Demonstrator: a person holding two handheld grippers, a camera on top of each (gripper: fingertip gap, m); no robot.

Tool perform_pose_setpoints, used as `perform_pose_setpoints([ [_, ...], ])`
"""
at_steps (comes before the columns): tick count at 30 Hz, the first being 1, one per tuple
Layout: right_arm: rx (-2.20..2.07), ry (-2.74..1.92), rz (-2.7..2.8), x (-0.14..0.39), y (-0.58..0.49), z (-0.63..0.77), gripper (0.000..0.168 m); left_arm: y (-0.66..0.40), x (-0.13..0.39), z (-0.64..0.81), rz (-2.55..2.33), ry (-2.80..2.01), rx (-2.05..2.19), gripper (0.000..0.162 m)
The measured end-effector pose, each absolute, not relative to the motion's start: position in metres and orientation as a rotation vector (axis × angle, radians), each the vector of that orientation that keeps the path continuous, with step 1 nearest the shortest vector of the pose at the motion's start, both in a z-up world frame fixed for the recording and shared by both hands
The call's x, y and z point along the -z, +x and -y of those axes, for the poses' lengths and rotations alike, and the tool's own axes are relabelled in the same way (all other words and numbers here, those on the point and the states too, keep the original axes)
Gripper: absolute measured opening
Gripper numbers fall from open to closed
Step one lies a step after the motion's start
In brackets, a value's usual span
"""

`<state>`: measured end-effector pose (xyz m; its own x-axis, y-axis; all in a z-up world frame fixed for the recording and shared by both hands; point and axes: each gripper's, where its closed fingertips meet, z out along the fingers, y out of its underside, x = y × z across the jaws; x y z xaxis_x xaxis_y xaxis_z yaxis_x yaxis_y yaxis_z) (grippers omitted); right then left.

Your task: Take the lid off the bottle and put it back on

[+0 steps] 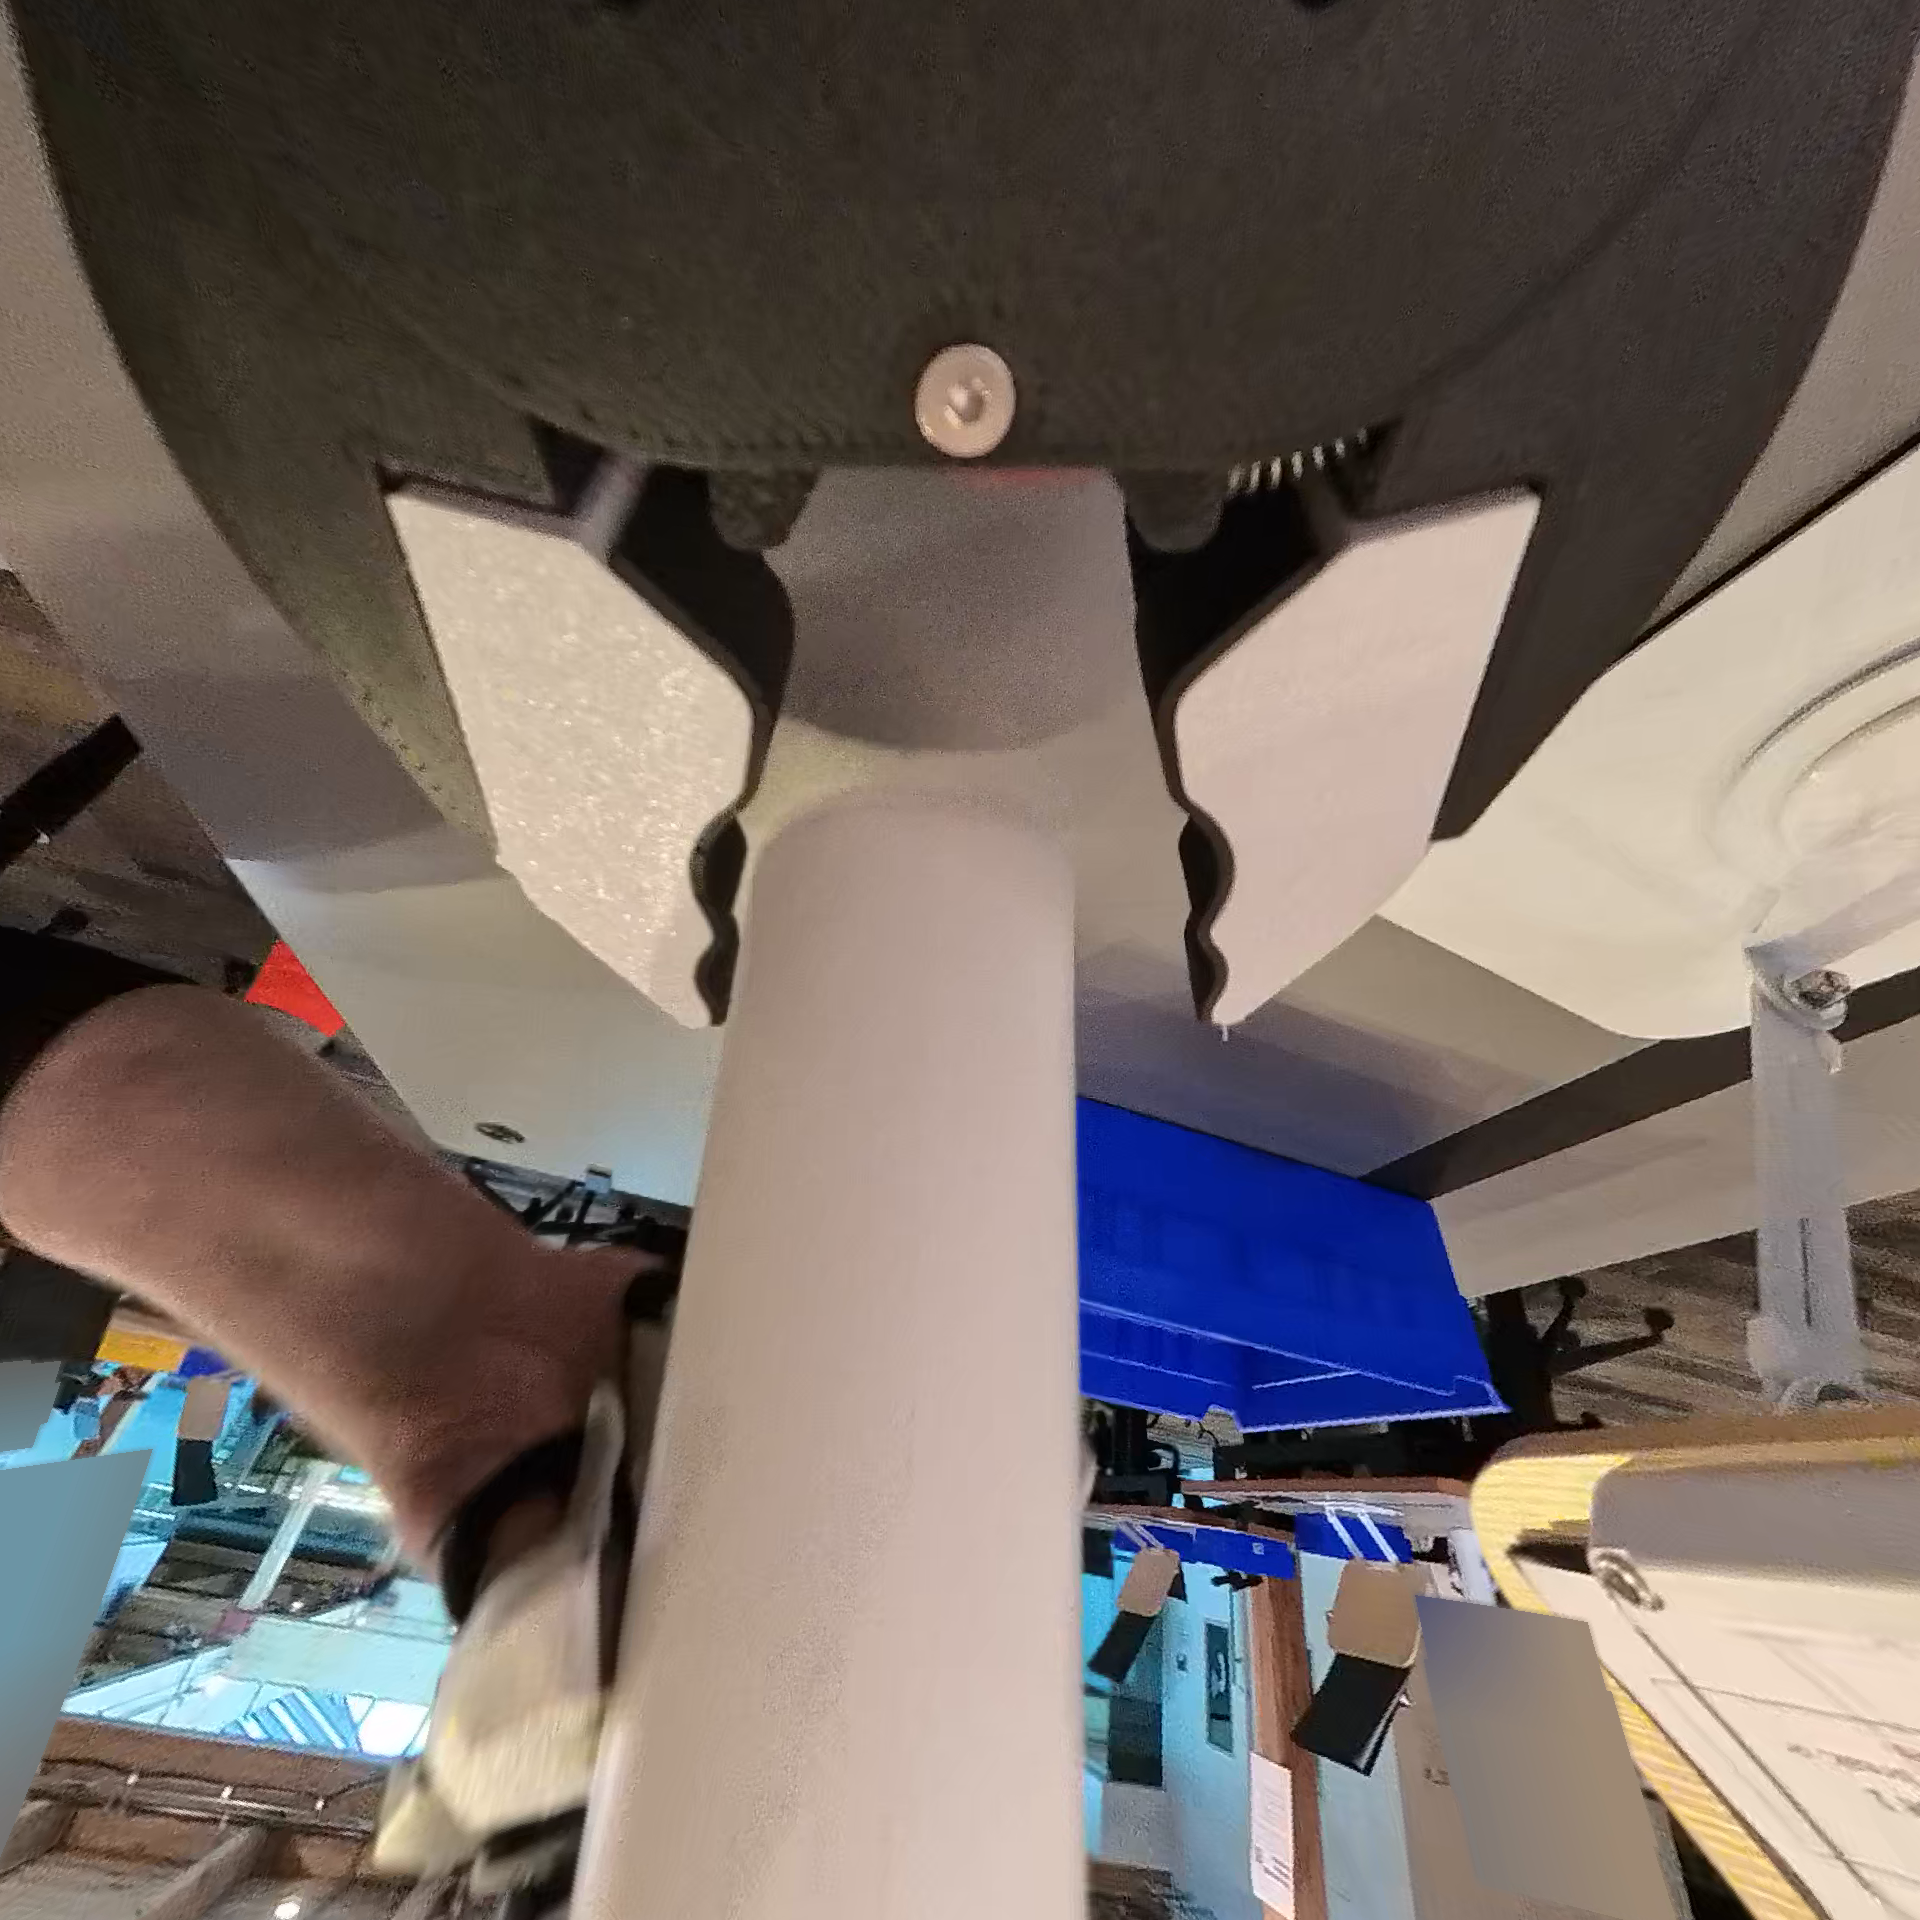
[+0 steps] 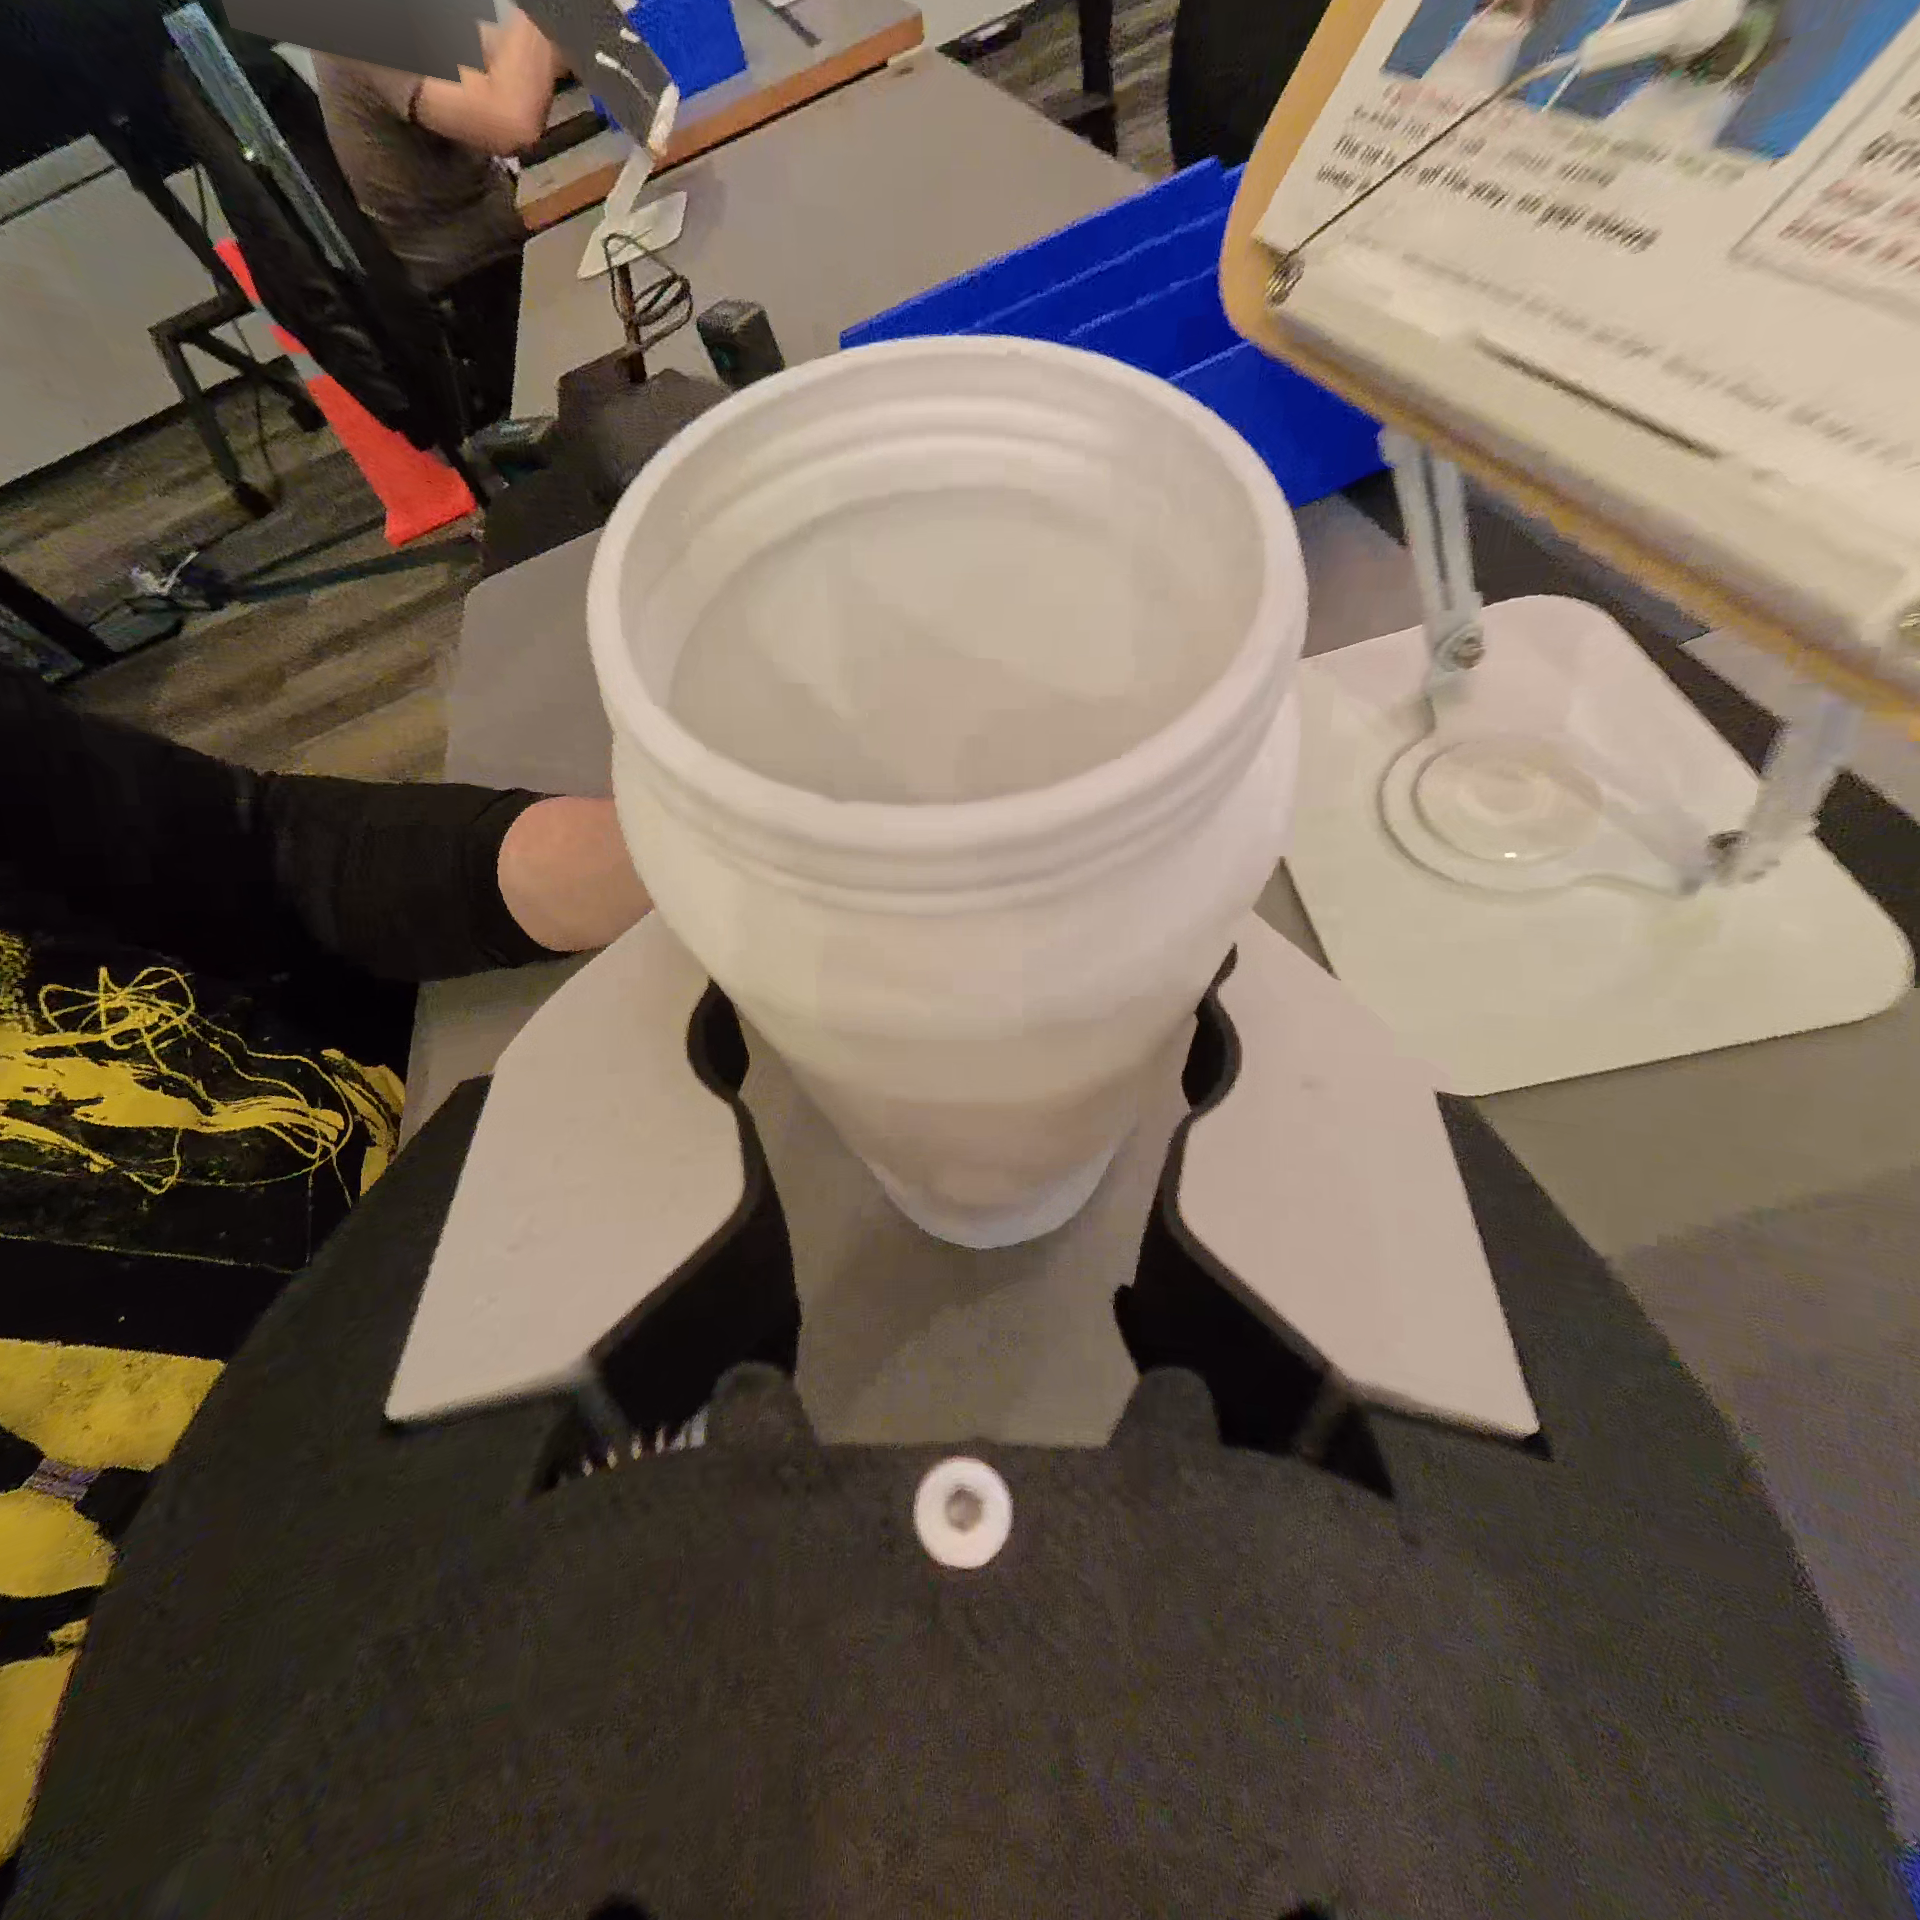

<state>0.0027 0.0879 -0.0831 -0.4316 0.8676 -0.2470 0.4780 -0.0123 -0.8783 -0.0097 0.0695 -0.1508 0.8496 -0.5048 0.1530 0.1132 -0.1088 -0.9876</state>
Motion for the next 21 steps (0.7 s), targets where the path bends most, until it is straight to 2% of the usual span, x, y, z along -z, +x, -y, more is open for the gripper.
perform_pose_setpoints([
  [5,-1.207,-1.474,1.760,0.027,0.029,-0.169,0.085,-0.012,0.159,-0.075,-0.293,-1.628,0.518,0.080],
  [10,-0.874,-1.762,1.589,0.015,0.067,-0.278,0.085,-0.015,0.168,-0.078,-0.289,-1.662,0.483,0.077],
  [15,-0.586,-2.089,1.479,0.071,0.093,-0.363,0.085,-0.014,0.170,-0.079,-0.292,-1.673,0.480,0.076],
  [21,-0.472,-2.447,1.502,0.157,0.107,-0.394,0.085,-0.014,0.171,-0.079,-0.284,-1.675,0.510,0.075],
])
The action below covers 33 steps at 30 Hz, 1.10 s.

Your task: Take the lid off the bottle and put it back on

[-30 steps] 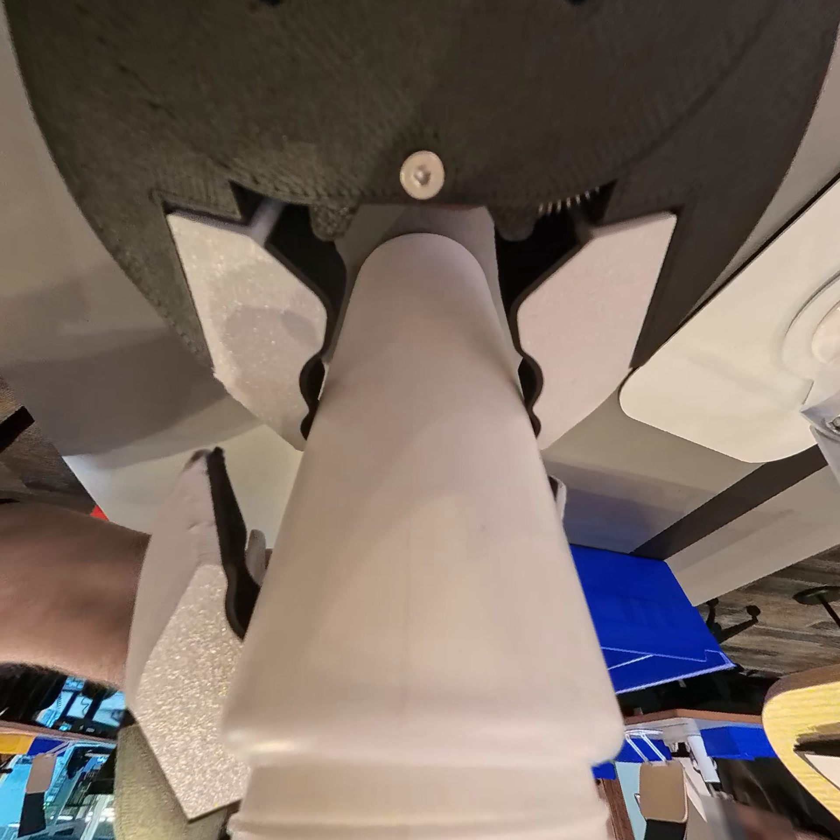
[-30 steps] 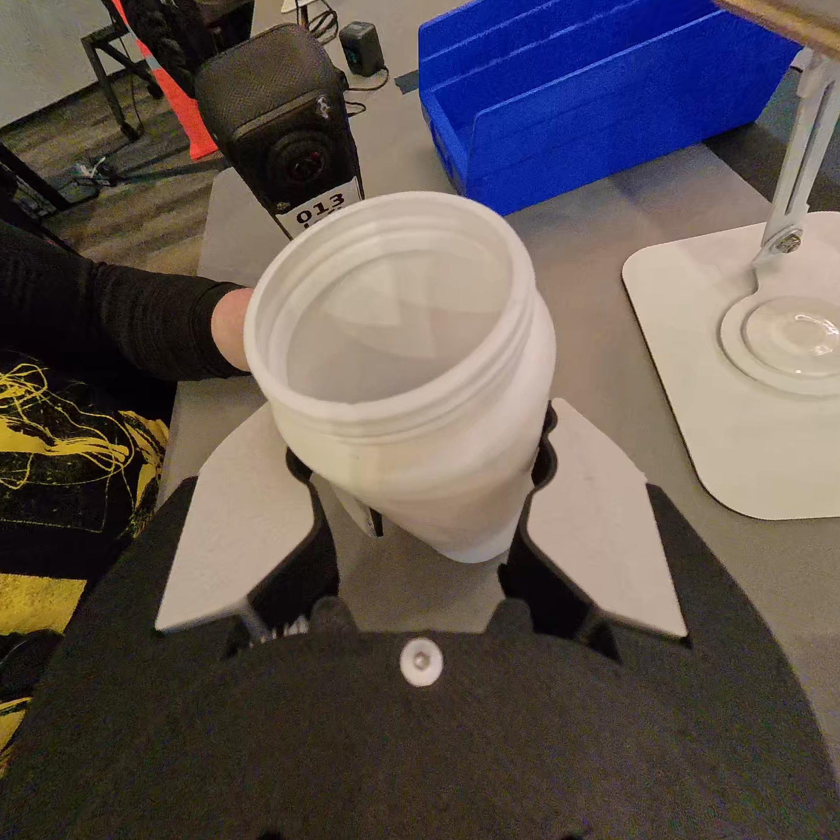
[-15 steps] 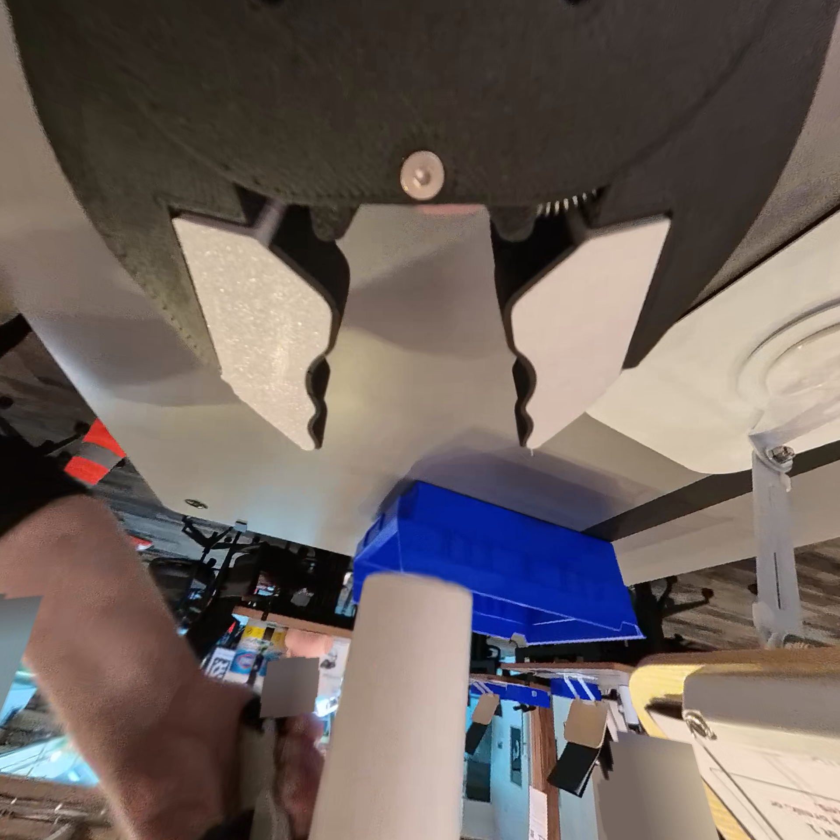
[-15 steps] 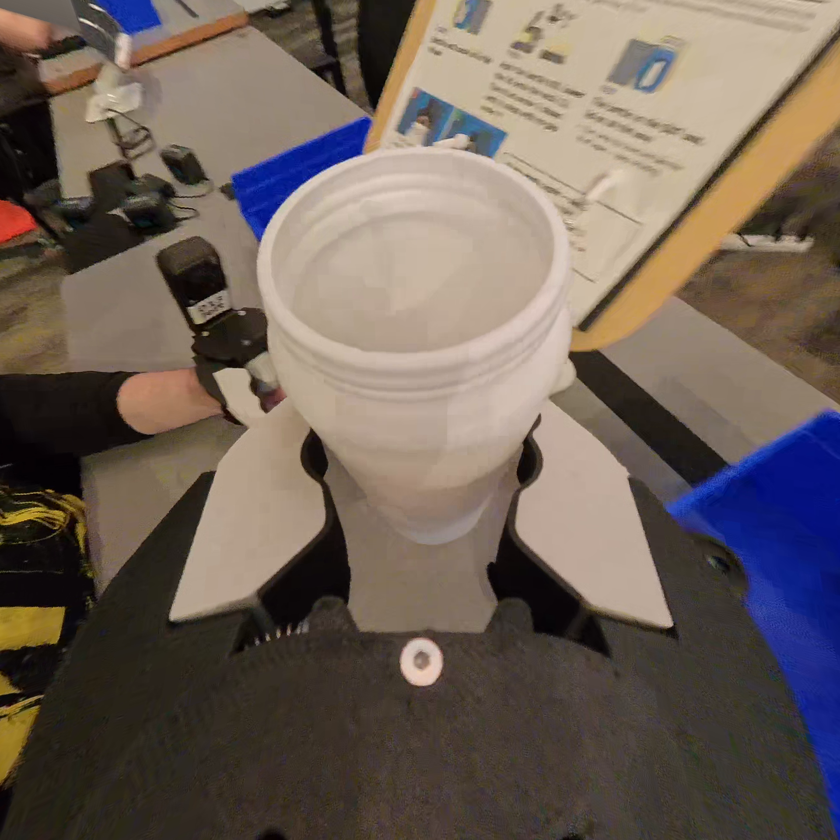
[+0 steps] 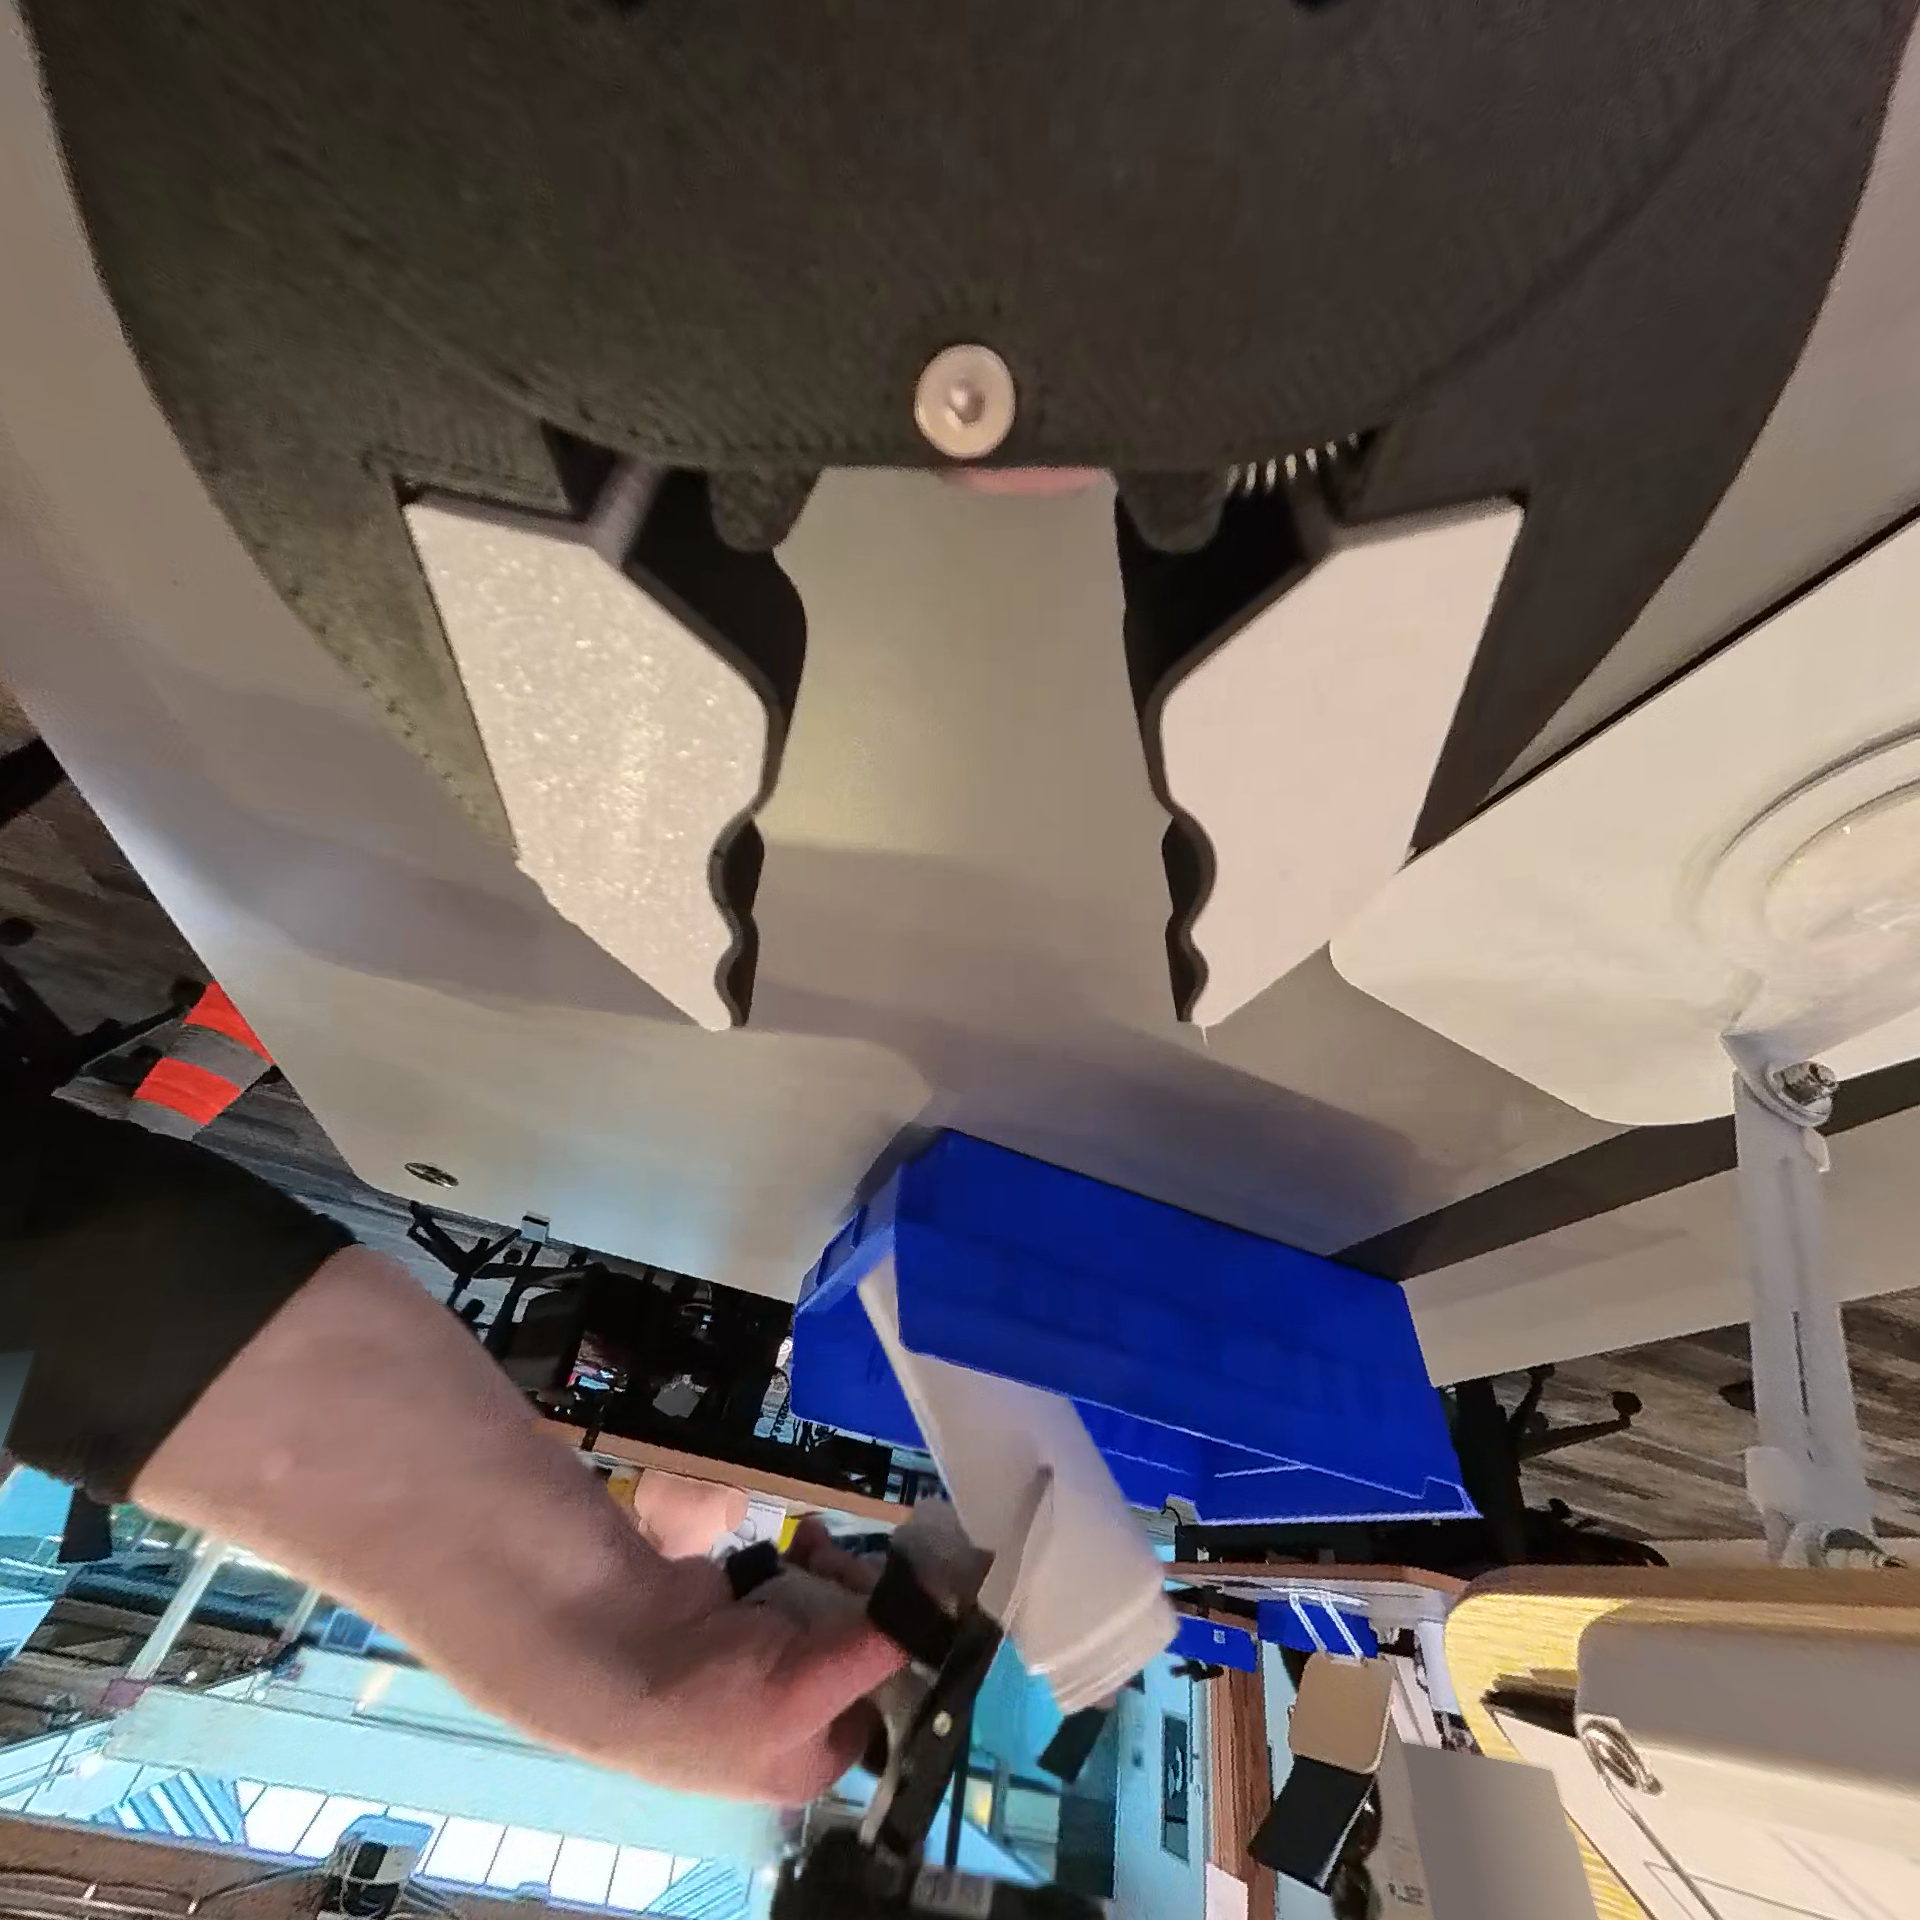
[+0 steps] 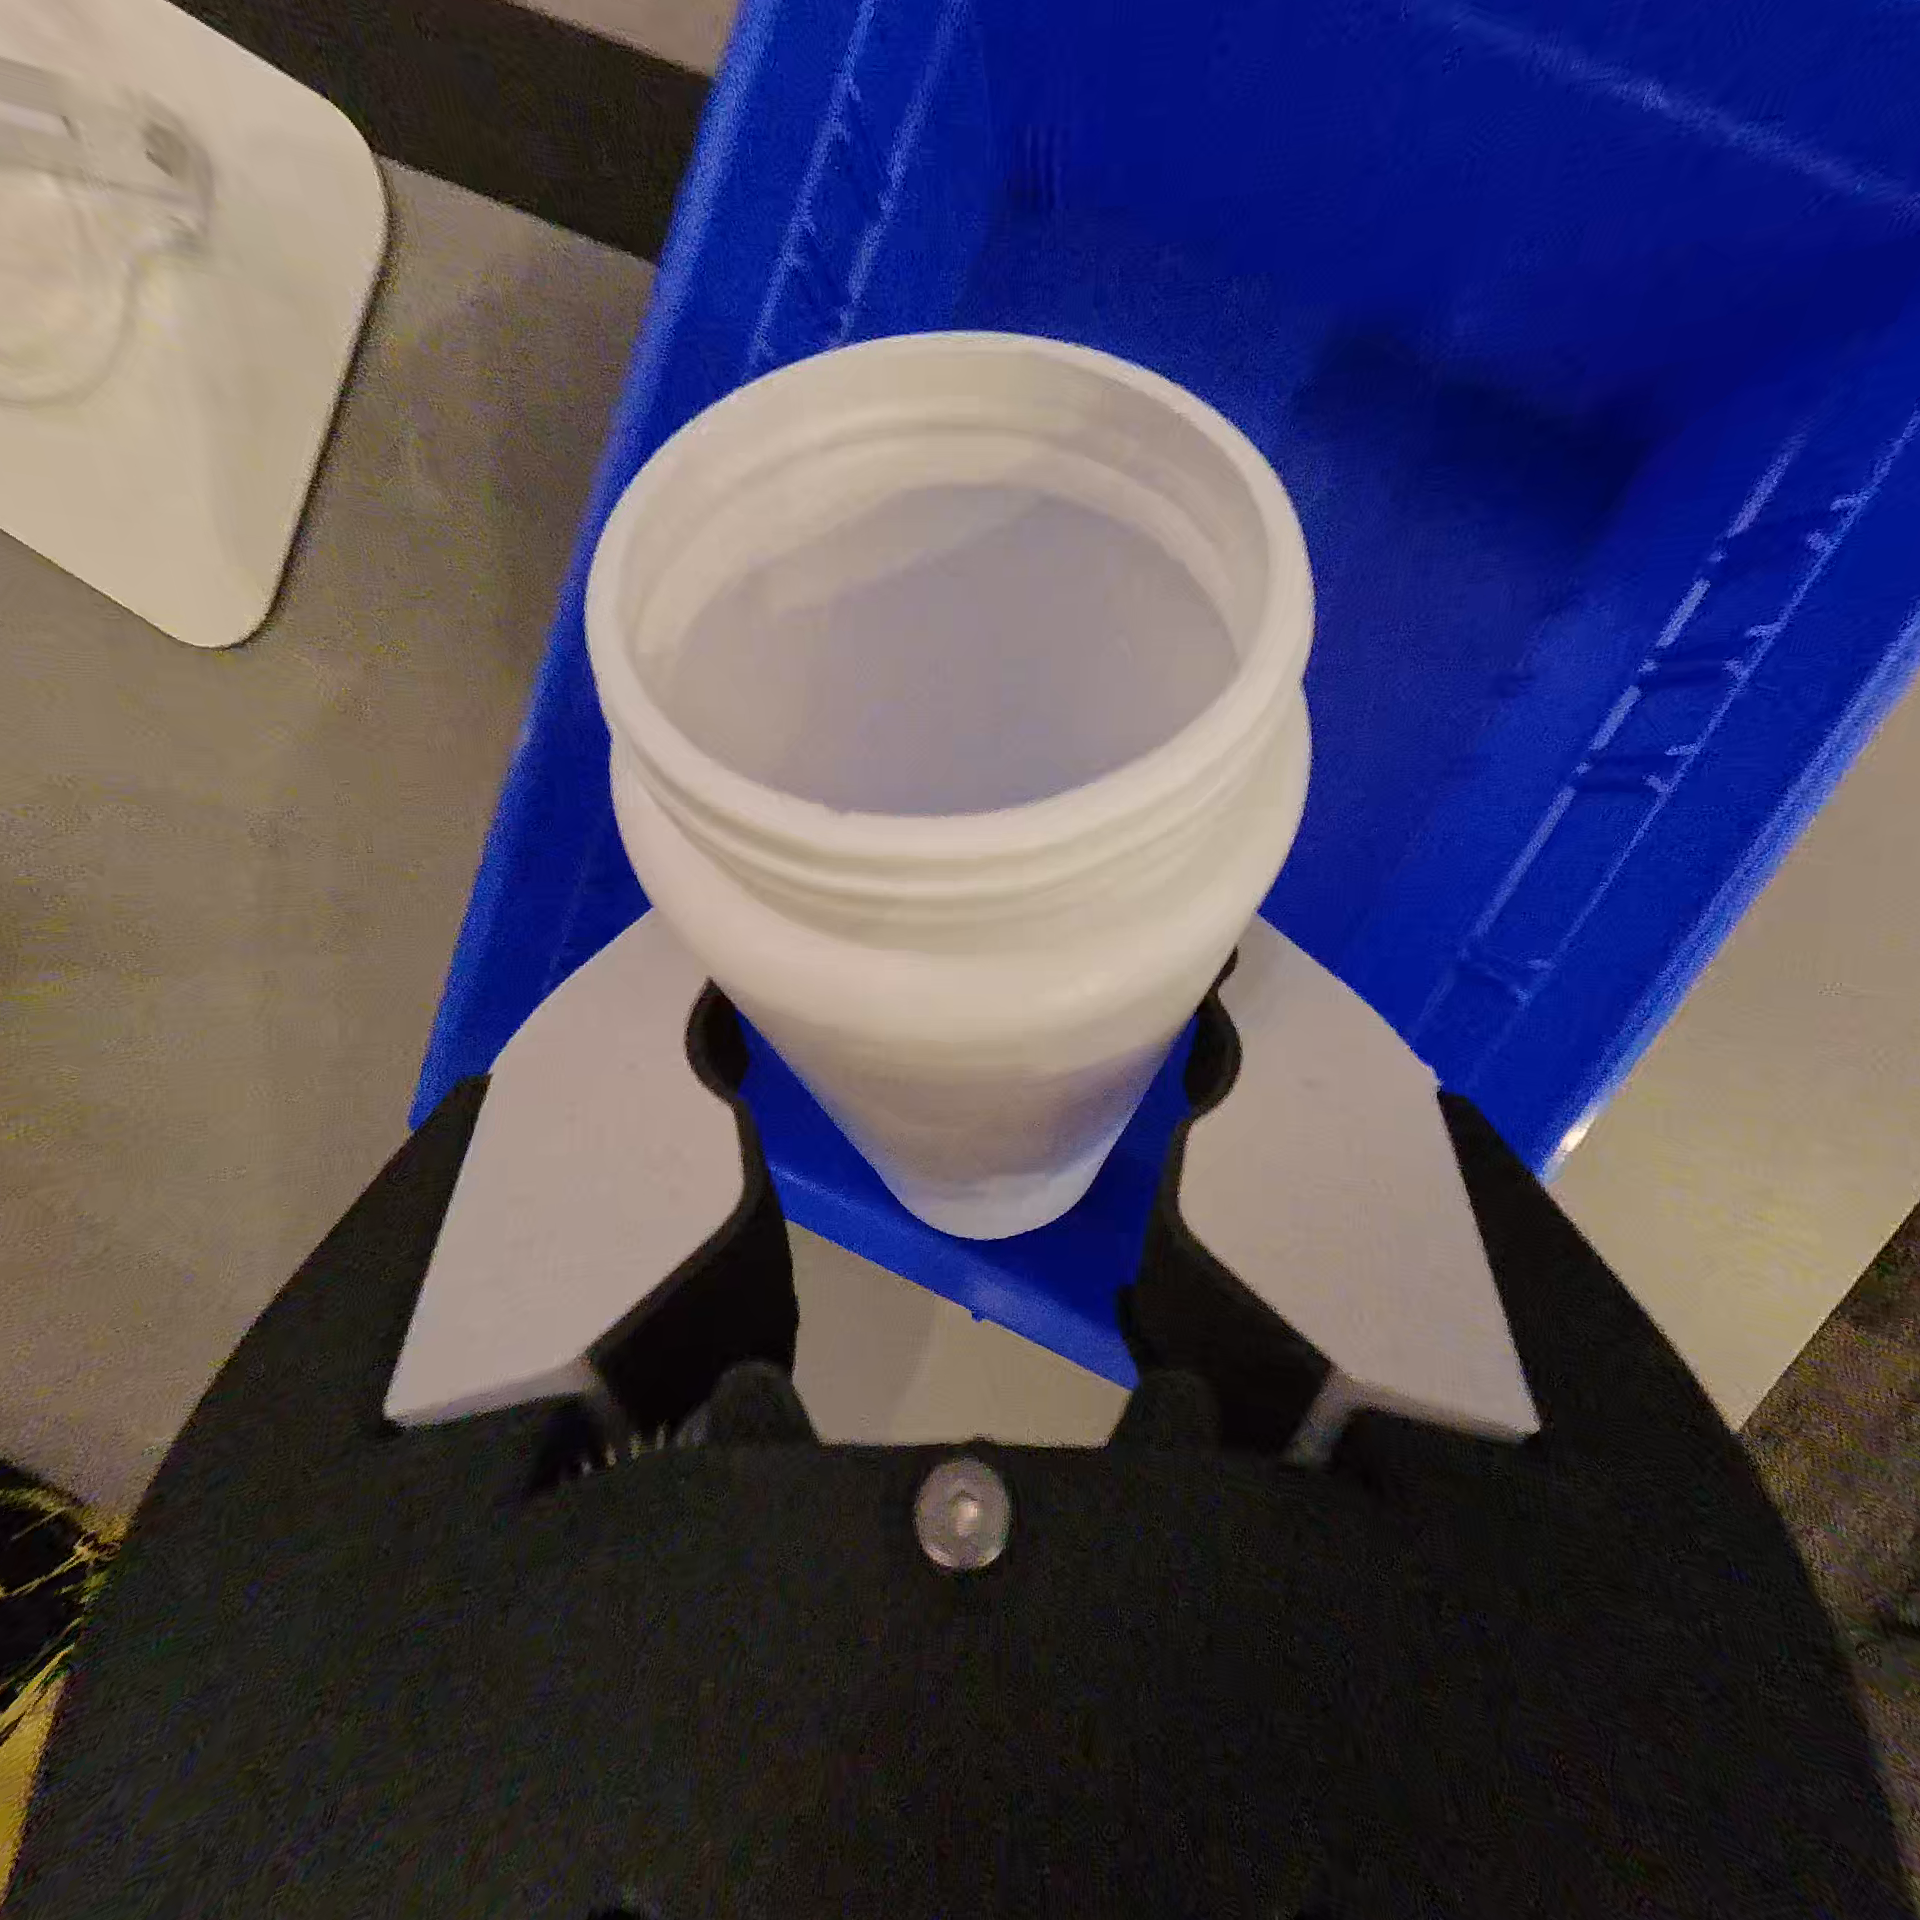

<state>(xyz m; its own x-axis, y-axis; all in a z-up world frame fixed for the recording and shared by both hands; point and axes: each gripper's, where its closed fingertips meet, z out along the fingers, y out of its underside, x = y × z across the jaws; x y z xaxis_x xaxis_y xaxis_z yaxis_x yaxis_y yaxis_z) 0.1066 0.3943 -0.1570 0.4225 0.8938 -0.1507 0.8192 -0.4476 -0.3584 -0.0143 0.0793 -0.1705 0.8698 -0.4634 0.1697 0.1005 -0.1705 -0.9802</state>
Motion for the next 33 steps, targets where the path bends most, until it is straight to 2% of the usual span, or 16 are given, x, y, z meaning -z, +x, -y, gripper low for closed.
perform_pose_setpoints([
  [8,-0.369,-2.594,1.427,0.194,0.107,-0.423,0.084,-0.014,0.171,-0.079,-0.283,-1.681,0.531,0.076],
  [11,-0.442,-2.582,1.365,0.190,0.107,-0.421,0.079,-0.013,0.171,-0.079,-0.283,-1.682,0.538,0.076],
  [14,-0.487,-2.494,1.355,0.176,0.106,-0.410,0.086,-0.013,0.172,-0.079,-0.283,-1.687,0.543,0.077],
  [20,-0.776,-2.002,1.507,0.116,0.069,-0.307,0.070,-0.013,0.173,-0.080,-0.282,-1.690,0.539,0.077],
  [22,-0.872,-1.785,1.591,0.100,0.051,-0.255,0.053,-0.013,0.173,-0.080,-0.282,-1.692,0.532,0.076],
  [24,-1.017,-1.564,1.656,0.089,0.033,-0.201,0.054,-0.013,0.172,-0.080,-0.283,-1.689,0.521,0.074],
  [26,-1.185,-1.406,1.705,0.084,0.022,-0.155,0.032,-0.012,0.172,-0.079,-0.292,-1.685,0.510,0.070],
  [28,-1.328,-1.320,1.724,0.088,0.010,-0.125,0.014,-0.010,0.171,-0.077,-0.315,-1.677,0.500,0.057],
  [31,-1.333,-1.367,1.744,0.123,-0.014,-0.115,0.005,-0.009,0.172,-0.077,-0.331,-1.683,0.462,0.049],
  [33,-1.289,-1.415,1.753,0.151,-0.024,-0.116,0.005,-0.014,0.173,-0.077,-0.322,-1.691,0.427,0.042],
])
